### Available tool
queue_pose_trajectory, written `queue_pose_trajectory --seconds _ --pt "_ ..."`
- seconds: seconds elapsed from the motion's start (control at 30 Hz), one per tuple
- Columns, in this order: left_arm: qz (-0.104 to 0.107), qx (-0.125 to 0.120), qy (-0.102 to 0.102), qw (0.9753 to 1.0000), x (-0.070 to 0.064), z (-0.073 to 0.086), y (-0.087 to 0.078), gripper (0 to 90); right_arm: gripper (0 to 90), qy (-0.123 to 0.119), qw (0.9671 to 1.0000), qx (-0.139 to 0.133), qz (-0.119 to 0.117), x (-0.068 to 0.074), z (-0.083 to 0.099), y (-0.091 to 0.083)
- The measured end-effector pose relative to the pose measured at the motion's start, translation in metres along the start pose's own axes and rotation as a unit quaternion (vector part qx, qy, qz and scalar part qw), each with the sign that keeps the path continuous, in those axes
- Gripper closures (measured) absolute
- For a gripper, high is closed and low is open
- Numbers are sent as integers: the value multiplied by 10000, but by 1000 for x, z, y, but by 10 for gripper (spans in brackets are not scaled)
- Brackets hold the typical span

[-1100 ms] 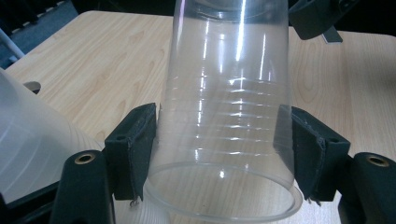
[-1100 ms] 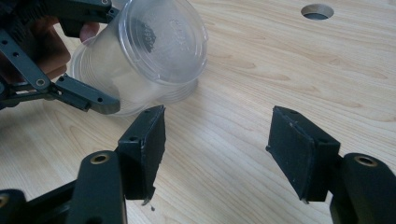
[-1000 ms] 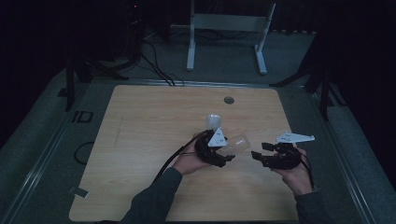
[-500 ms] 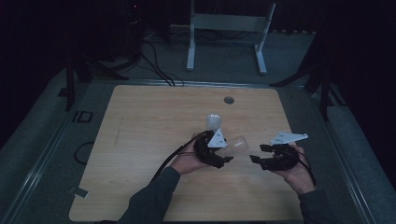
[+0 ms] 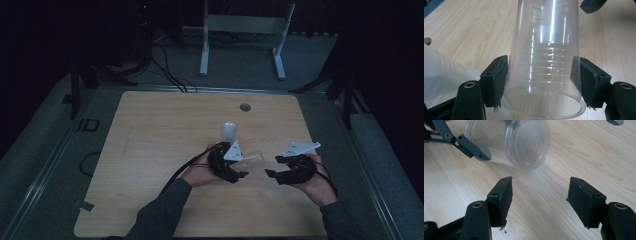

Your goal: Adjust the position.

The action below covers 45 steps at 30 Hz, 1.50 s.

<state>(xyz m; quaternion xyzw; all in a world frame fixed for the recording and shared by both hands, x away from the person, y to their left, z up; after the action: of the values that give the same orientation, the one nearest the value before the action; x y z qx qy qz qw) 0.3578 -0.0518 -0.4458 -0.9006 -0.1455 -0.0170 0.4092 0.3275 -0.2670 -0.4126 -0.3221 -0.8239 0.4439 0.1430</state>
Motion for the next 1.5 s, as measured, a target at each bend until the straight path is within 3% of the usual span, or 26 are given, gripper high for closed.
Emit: queue_pose_trajectory --seconds 0.4,1.07,1.5 --pt "95 236 166 9995 -4 3 6 312 363 -464 9979 451 41 6 -4 1" --pt "197 492 364 9979 -6 4 7 312 363 -943 9920 838 88 8 -12 2" --pt "285 632 516 9963 -10 4 11 313 363 -1328 9844 1147 98 12 -18 3"
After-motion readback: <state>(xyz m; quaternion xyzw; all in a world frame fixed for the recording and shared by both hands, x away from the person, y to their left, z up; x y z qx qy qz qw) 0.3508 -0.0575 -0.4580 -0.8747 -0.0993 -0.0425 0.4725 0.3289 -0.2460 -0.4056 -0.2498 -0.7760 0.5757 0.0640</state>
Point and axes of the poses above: each handheld gripper's, and its own axes: y roughly forward along the jaws, z roughly out of its underside, x roughly to its left, the point moved 3 cm from there along y, roughly forward along the jaws, and after that the axes turned 8 degrees about x, right-handed, at the moved point
